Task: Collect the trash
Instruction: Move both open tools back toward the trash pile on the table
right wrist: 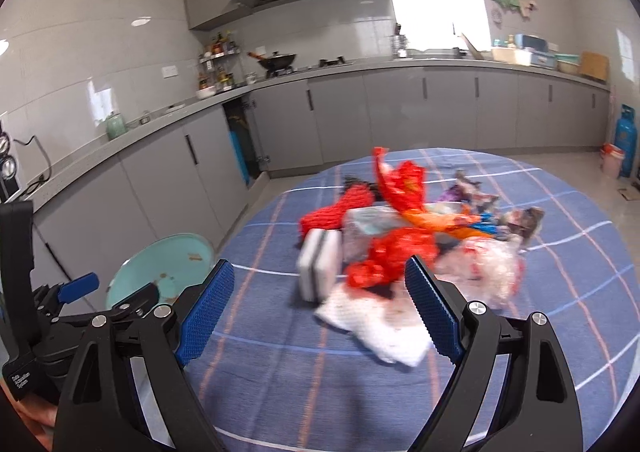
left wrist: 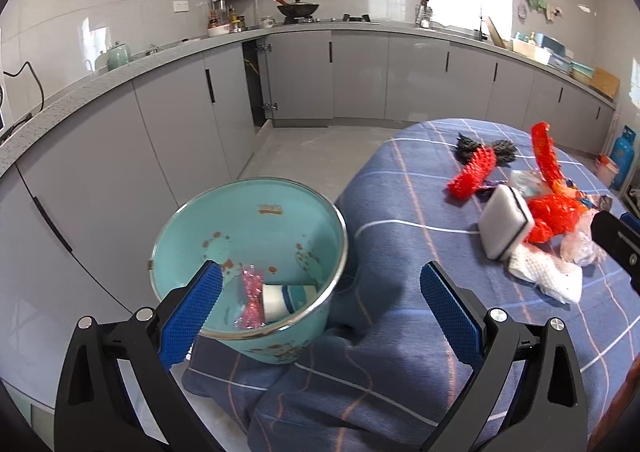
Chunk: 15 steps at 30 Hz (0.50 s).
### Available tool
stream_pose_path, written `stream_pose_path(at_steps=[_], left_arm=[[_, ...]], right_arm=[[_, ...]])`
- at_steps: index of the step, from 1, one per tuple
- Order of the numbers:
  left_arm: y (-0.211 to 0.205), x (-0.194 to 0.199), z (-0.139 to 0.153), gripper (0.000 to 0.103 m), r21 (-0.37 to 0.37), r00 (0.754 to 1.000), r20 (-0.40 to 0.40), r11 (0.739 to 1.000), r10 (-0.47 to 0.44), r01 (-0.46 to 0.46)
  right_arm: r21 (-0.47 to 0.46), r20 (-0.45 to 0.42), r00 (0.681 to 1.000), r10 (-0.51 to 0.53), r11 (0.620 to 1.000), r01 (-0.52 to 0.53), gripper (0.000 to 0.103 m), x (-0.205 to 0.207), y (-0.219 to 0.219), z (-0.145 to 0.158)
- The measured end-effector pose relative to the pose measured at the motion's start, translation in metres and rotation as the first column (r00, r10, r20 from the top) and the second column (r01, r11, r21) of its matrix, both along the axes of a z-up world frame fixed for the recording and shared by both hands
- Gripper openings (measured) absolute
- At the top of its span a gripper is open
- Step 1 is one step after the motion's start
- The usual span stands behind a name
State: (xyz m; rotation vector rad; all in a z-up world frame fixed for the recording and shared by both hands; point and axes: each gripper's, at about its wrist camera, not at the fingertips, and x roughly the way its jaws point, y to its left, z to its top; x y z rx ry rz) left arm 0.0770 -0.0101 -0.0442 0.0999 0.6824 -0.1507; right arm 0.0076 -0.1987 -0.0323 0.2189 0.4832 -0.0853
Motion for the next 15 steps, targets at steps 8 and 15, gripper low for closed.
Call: stream_pose_path(at_steps=[8, 15], left_arm=[[-0.021, -0.001, -0.011, 0.097, -0.053, 0.996, -0.045, 0.996, -0.077, 0.075], [-0.045, -0.004, -0.013, 0.097, -0.047, 0.99, -0.04, 0.99, -0.137, 0.135]], right_arm=[[0.011, -0.016, 0.995, -0.098, 0.995, 0.098, 0.086, -0.016, -0.035, -0.007], [-0.005, -0.038, 0.986, -0.164, 0.986, 0.164, 0.085, -0.019, -0.061, -0.02]])
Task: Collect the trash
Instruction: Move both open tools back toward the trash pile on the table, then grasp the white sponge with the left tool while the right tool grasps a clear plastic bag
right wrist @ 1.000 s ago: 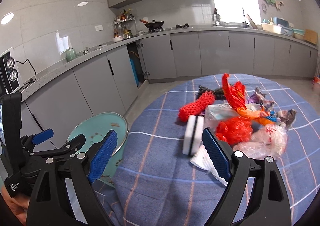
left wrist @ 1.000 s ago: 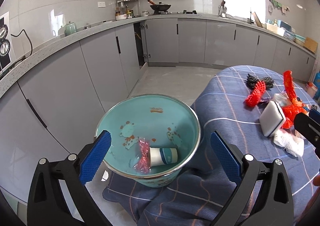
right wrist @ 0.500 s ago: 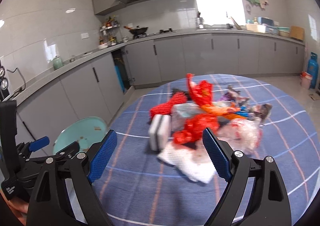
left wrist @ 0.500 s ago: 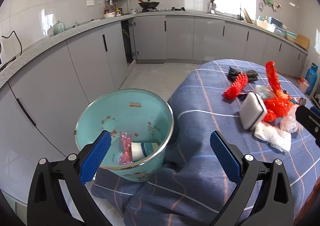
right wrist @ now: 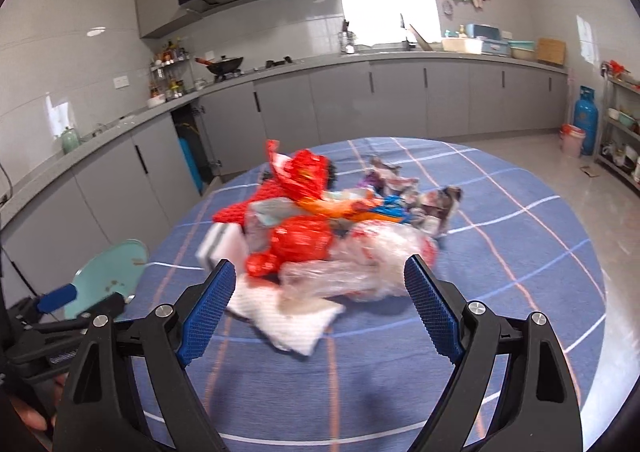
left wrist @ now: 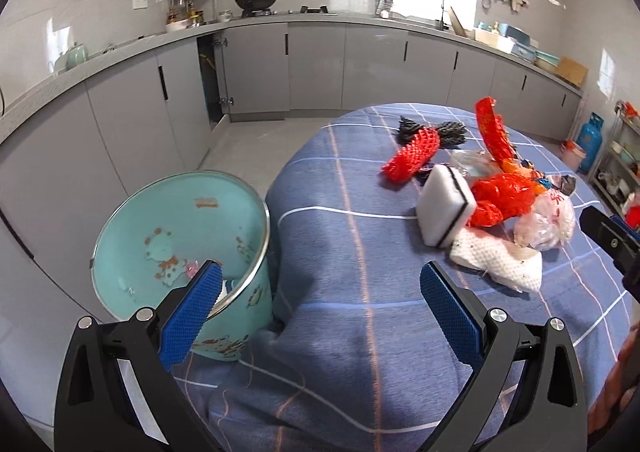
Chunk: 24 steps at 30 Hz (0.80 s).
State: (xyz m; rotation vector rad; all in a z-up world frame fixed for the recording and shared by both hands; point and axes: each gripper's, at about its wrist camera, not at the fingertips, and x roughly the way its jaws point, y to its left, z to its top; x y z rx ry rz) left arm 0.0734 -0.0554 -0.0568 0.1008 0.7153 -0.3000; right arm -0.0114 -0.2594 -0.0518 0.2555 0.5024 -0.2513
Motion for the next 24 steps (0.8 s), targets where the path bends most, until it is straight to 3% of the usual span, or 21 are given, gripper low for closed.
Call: stream_pose_path(at_steps=[10, 20, 24], left_arm=[[-0.032, 0.007, -0.005, 0.097, 0.0, 0.998, -0.008, 0.998, -0.06, 0.06], [-0.06, 0.017, -0.002, 0.097, 0.005, 0.995, 0.012, 0.995, -0.104, 0.104], [-0.073, 0.025, 0.001, 0.096, -0.001, 0.994, 0.019, 0.994, -0.112, 0.112]], right_arm=[[0.066, -0.032, 0.993, -0.118, 0.991, 0.12, 0.085, -0.012, -0.044, -0.019], [0.105, -0.045, 0.983, -0.176, 0.978, 0.18, 0.084, -0.012, -0.074, -0.018], [0.126, -0.068, 0.987, -0.147, 0.98, 0.154, 0.081, -0.004, -0.075, -0.022]])
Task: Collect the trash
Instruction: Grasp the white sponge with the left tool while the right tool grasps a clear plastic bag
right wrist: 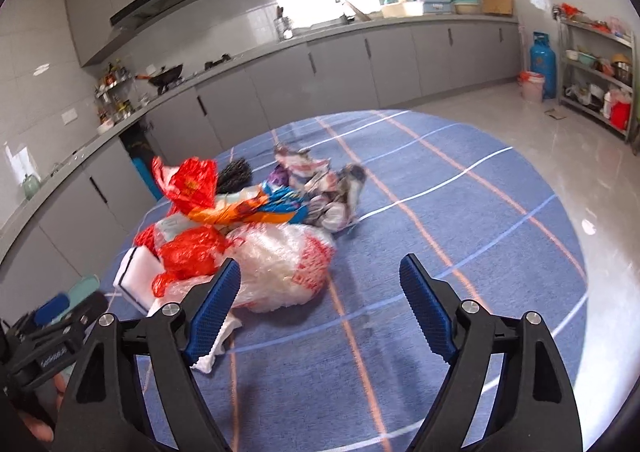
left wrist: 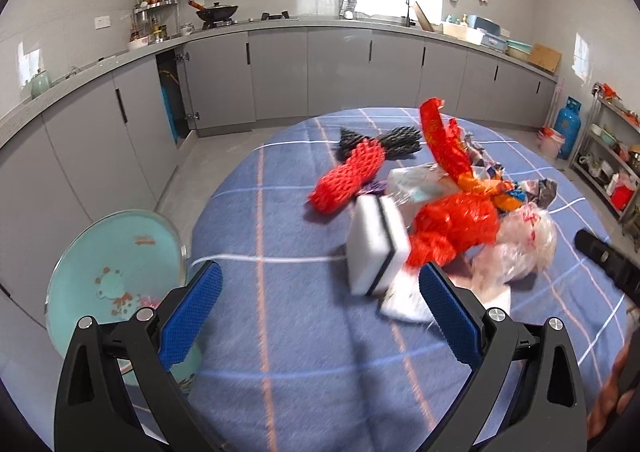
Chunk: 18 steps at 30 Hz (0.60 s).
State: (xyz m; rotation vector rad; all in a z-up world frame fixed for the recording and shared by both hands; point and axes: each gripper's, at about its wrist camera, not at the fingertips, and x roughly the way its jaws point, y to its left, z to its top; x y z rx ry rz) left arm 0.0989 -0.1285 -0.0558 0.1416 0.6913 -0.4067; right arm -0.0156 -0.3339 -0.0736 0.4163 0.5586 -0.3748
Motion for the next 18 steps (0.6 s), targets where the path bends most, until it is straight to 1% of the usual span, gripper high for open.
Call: stream_pose_path(at_steps=[1, 3, 4, 8, 9, 11, 14, 15, 17, 18], left_arm=[[-0.006, 0.002, -0.001, 0.096, 0.005, 1.0, 0.0, 1.0, -0.009, 0.009], [-0.013, 0.006, -0.002, 0.095, 0.01, 1.0, -0.005, 1.0, -0.016, 0.016], [-0.015, 0.008, -0.002, 0.095, 0.009, 1.0, -0.006, 1.0, -0.015, 0.015], [-0.025, 0.019, -0.004, 0.094, 0.034, 1.0, -0.016, 0.999, 0.002, -0.002], [-0.027, 0.021, -0.007, 0.092, 0.038, 1.0, -0.02, 0.999, 0.005, -0.004], [-0.029, 0.027, -0.011, 0.083, 0.041, 0.999, -0.035, 0.999, 0.005, -0.003], [-0.032, 0.032, -0.016, 0.073, 0.04, 0.999, -0.049, 0.999, -0.005, 0.007], [-0.033, 0.034, -0.018, 0.07, 0.041, 0.999, -0.05, 0.999, -0.01, 0.012], [-0.033, 0.037, -0.022, 0.053, 0.036, 0.998, -0.06, 0.999, -0.023, 0.025], [-0.033, 0.038, -0.024, 0.05, 0.028, 0.997, -0.073, 0.999, -0.027, 0.029]], right_arm=[[0.002, -0.012, 1.0, 0.013, 1.0, -0.013, 0.081, 0.005, 0.002, -0.001], [0.051, -0.027, 0.999, 0.027, 0.998, -0.026, 0.082, 0.014, -0.002, -0.006], [0.09, -0.031, 0.999, 0.028, 0.996, -0.025, 0.083, 0.018, -0.006, -0.008], [0.191, -0.019, 0.998, 0.056, 0.98, -0.051, 0.083, 0.03, -0.013, -0.01], [0.195, -0.023, 0.998, 0.06, 0.979, -0.055, 0.083, 0.033, -0.014, -0.01], [0.178, -0.049, 0.997, 0.065, 0.982, -0.055, 0.083, 0.039, -0.013, -0.012], [0.183, -0.071, 0.995, 0.071, 0.981, -0.057, 0.083, 0.045, -0.013, -0.016], [0.186, -0.073, 0.994, 0.077, 0.981, -0.063, 0.081, 0.047, -0.013, -0.017], [0.205, -0.078, 0.993, 0.093, 0.976, -0.075, 0.064, 0.049, -0.014, -0.021], [0.219, -0.082, 0.992, 0.096, 0.973, -0.076, 0.053, 0.049, -0.015, -0.023]])
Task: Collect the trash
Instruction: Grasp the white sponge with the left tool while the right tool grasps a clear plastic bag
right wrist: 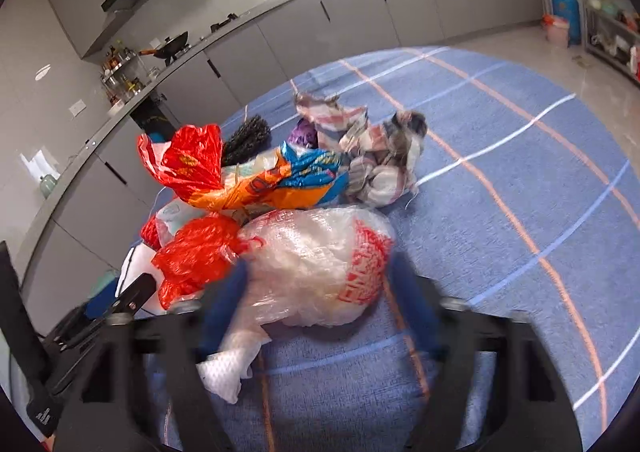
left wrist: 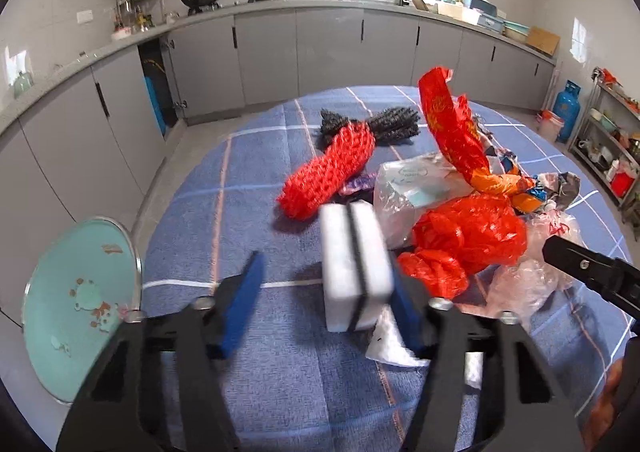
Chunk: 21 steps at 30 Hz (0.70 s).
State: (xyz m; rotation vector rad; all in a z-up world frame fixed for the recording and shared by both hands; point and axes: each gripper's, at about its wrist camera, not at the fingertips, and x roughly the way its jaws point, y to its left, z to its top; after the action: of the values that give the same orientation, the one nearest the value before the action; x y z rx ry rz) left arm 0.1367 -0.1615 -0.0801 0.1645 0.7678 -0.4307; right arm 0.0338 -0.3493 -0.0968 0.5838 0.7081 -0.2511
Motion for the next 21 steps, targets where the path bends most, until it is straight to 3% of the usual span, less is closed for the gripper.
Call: stream_pose_path(at_steps=[4, 7, 16, 21], left_arm=[[0.006, -0.001, 0.0, 0.034, -0.051, 1.0, -0.012, 0.999, -0.012, 0.012], [0.011, -0.009, 0.009, 0.033, -0.051, 1.0, 0.022, 0.999, -0.015, 0.016], [0.046, -0.031, 0.035, 0.024, -0.152, 0.999, 0.051, 0.988, -0.016, 0.024], [0.06, -0.042, 0.042, 0.022, -0.17, 0.998, 0.062, 0.985, -0.014, 0.024]], right_arm=[[-0.008, 0.024, 1.0, -0.001, 1.0, 0.001, 0.04, -0.008, 0.0, 0.003], [-0.041, 0.058, 0.998, -0.014, 0.999, 0.016, 0.036, -0.021, 0.004, 0.012], [-0.198, 0.189, 0.981, -0.046, 0.977, 0.084, 0.035, -0.06, 0.033, 0.052], [-0.218, 0.215, 0.977, -0.009, 0.974, 0.057, 0.036, -0.052, 0.049, 0.063]])
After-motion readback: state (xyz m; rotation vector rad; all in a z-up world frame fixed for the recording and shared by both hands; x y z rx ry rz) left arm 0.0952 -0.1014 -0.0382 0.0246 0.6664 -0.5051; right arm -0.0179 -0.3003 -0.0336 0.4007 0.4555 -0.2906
